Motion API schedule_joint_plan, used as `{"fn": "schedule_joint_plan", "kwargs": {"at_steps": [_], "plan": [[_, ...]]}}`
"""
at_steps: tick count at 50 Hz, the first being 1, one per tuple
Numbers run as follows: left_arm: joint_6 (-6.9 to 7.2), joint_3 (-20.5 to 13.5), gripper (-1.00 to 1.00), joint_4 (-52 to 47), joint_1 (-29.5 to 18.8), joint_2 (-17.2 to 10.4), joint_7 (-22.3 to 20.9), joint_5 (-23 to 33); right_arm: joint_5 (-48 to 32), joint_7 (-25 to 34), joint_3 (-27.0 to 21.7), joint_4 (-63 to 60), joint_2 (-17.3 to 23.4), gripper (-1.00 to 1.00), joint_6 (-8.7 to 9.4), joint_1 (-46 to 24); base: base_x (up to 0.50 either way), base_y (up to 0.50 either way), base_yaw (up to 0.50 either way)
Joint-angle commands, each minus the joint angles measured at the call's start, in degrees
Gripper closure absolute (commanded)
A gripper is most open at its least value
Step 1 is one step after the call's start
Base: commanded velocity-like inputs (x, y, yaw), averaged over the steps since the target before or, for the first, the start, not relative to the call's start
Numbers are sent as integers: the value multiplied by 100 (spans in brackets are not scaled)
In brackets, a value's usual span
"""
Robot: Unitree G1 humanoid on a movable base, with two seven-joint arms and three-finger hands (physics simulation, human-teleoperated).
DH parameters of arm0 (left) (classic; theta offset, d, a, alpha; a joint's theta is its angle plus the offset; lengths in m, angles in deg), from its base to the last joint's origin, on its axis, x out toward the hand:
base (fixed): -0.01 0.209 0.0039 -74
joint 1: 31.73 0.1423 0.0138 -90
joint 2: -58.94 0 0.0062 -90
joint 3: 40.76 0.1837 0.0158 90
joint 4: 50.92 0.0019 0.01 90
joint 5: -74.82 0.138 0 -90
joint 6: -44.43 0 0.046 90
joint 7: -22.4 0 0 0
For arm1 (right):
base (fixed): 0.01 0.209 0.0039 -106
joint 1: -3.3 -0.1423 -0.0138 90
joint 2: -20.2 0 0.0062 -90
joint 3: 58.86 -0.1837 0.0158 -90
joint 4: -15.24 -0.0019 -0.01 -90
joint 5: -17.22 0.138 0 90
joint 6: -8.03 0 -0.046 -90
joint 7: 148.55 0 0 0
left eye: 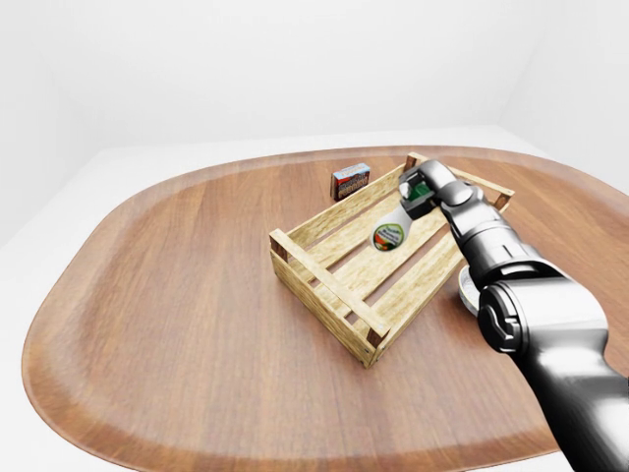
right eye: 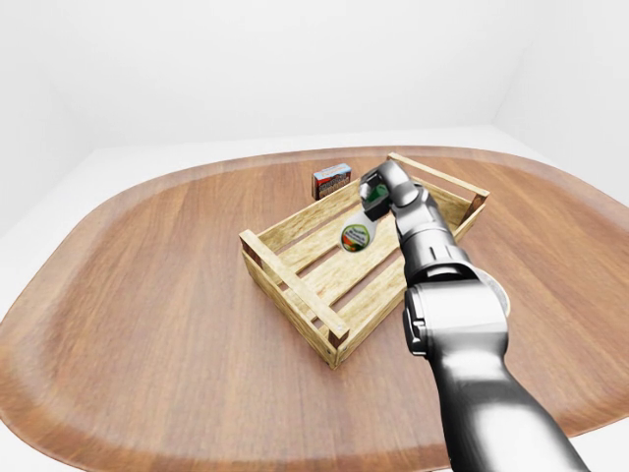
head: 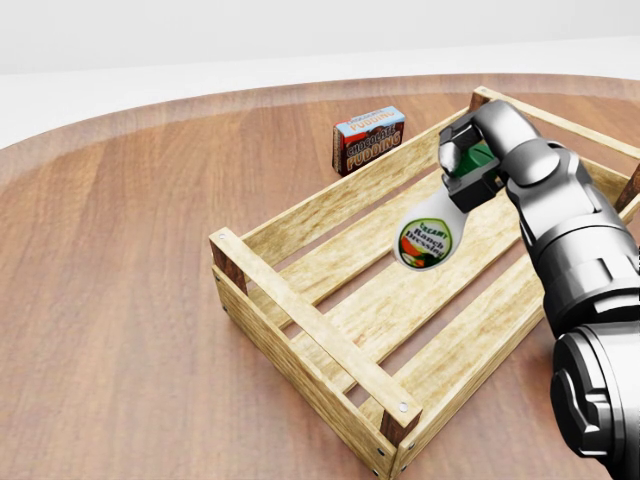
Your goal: Pick up the salad dressing and put it in the tray.
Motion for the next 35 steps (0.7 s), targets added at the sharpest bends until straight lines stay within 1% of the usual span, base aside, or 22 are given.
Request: {"fn": "schedule_joint_plan", "kwargs": {"at_steps": [1,5,6,8,10,12,18,20,27,33,35], "plan": [[0,43,-100,89,-12,10,-44,38,-764,425,167,-37,-13,100,0,68,0,0,0],[0,97,-100,138,-15,35,-67,60,-901,359,75,-26,-22,100,0,-72,0,0,0],[0,111,-100,163,-15,37,-79,67,-1026,319,142,-15,-20,100,0,-100,0,0,0],[0,101,-100,199,-6,13,-82,62,-1191,433,195,3,-36,100,0,-108,0,0,0],[0,89,-100,242,0,-10,-90,57,-1470,379,316,22,-42,100,0,-97,0,0,0],[0,92,-100,253,5,-11,-91,53,-1625,516,330,30,-66,100,0,-89,0,0,0],[0,124,-100,272,1,-3,-90,53,-2060,610,355,52,-121,100,0,-48,0,0,0],[0,130,-100,296,0,-8,-99,57,-2078,593,282,50,-137,100,0,-23,0,0,0],[0,138,-100,322,9,-13,-103,59,-2267,637,245,49,-98,100,0,138,0,0,0],[0,125,-100,238,19,9,-81,51,-2204,470,152,39,-50,100,0,288,0,0,0],[0,120,-100,242,19,9,-89,58,-2165,250,113,33,-33,100,0,342,0,0,0]]}}
